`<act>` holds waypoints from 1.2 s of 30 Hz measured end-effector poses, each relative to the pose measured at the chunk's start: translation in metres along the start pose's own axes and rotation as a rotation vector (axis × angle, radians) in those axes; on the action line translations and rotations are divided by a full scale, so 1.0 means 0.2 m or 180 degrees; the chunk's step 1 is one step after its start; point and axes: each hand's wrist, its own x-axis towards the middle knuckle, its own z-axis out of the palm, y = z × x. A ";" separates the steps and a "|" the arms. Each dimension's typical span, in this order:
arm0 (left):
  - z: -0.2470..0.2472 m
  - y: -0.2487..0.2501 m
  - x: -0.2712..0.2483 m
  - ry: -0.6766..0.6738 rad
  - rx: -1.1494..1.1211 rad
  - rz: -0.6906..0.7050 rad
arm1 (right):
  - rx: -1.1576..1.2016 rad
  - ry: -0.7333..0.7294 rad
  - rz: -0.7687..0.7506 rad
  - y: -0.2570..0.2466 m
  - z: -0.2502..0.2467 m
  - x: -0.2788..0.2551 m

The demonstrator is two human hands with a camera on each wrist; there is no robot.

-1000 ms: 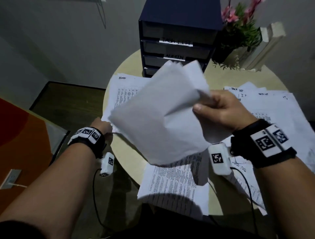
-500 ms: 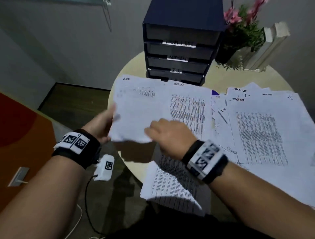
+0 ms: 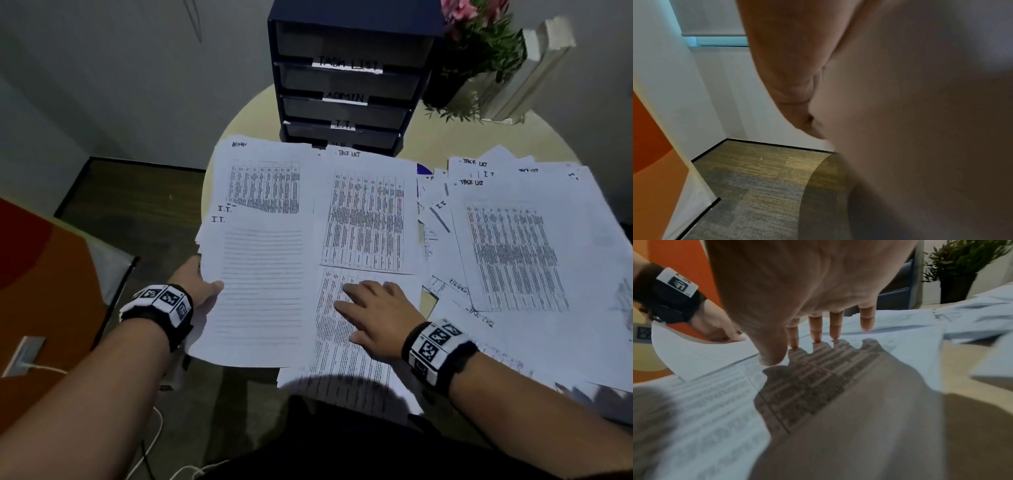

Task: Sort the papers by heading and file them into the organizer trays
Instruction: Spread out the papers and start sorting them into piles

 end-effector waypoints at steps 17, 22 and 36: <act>-0.01 0.17 -0.10 0.0628 0.0492 -0.0088 | 0.0295 0.0176 -0.0013 0.08 -0.01 0.01; 0.19 0.37 -0.18 0.0777 0.0508 0.0534 | 0.0932 0.0757 0.0973 0.25 -0.06 -0.07; 0.94 1.21 -0.54 -0.0787 0.0079 0.1764 | 0.1161 0.0853 0.2920 1.01 0.00 -0.71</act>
